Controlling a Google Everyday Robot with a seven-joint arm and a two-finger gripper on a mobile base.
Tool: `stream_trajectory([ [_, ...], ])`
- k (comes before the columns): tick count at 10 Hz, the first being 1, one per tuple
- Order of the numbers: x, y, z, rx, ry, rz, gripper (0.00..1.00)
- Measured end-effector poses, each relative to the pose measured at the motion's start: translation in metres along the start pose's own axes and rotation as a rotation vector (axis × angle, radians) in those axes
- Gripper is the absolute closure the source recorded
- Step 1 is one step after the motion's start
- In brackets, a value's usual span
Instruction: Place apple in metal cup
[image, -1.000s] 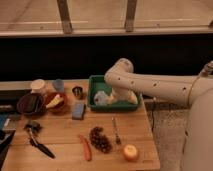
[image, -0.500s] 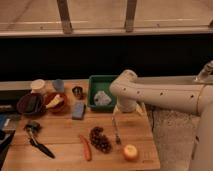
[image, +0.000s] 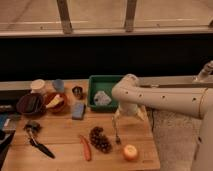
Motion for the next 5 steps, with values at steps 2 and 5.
stream_trajectory([
  [2,0.0,0.001,0.0,0.001,0.0,-0.001,0.2],
  [5,0.016,-0.005,0.009,0.016,-0.005,0.017,0.2],
])
